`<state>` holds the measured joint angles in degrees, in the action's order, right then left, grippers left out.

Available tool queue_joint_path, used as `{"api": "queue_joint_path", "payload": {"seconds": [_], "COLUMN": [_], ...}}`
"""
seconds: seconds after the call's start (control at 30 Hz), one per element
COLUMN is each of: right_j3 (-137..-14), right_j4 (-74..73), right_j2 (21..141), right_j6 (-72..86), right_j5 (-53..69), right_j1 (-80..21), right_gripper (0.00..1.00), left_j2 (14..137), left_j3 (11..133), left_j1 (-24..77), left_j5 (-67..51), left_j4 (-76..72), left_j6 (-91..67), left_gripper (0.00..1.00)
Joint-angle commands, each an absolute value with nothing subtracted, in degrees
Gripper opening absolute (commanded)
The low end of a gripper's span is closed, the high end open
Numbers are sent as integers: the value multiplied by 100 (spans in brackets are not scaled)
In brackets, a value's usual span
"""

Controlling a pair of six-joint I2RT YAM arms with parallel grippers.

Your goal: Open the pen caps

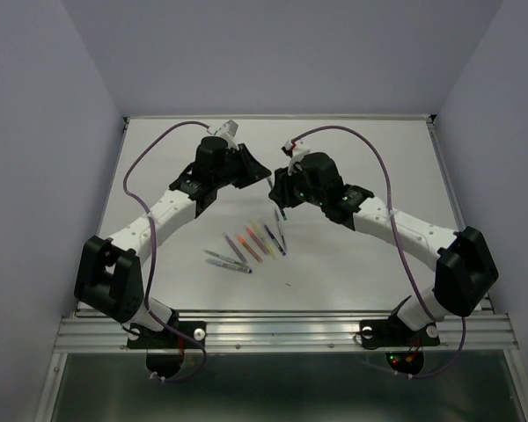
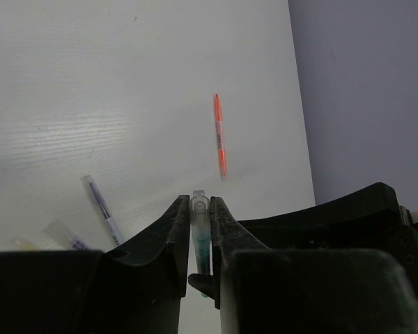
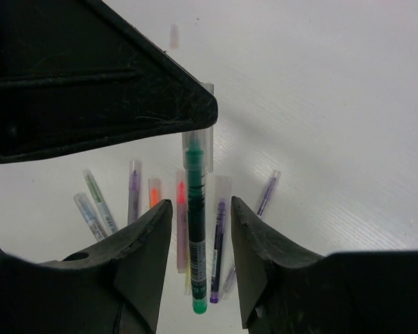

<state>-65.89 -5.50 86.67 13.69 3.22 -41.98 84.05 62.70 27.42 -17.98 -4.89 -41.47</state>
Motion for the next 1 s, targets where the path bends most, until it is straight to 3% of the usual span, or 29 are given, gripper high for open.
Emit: {"api": "queue_joint_path", "payload": {"seconds": [0.0, 0.1, 0.17, 0.43, 0.53, 0.57, 0.73, 0.97], "right_j3": [-6864, -6820, -6777, -6785, -6776, -6759, -6549, -5522], "right_j4": [-316, -360, -369, -422, -422, -422, -492, -694], "right_j2": [8719, 8727, 8736, 8833, 8815, 8798, 8631, 7973], "right_j6": [1318, 1327, 1327, 1336, 1301, 1283, 1195, 1414], "right_j5": [185, 176, 202, 351, 352, 352, 466, 975], "right_j1": [-4219, -4219, -4219, -4219, -4219, -4219, -4219, -4219], "right_gripper": [46, 46, 38, 27, 12, 1, 1, 1], "left_j2": [8112, 8095, 8077, 8033, 8042, 8042, 8208, 8683], "left_j3": [6223, 6214, 6205, 6257, 6275, 6301, 6530, 7250], "left_j1": [2777, 2777, 2777, 2777, 2777, 2777, 2655, 1671], "left_j5": [-1775, -1749, -1740, -1609, -1591, -1513, -1169, -1248], "left_j4": [-642, -668, -685, -826, -879, -888, -888, -1054], "left_j6": [-4227, -4271, -4289, -4517, -4570, -4579, -4588, -4518], "left_gripper": [0, 0, 0, 0, 0, 0, 0, 0]}}
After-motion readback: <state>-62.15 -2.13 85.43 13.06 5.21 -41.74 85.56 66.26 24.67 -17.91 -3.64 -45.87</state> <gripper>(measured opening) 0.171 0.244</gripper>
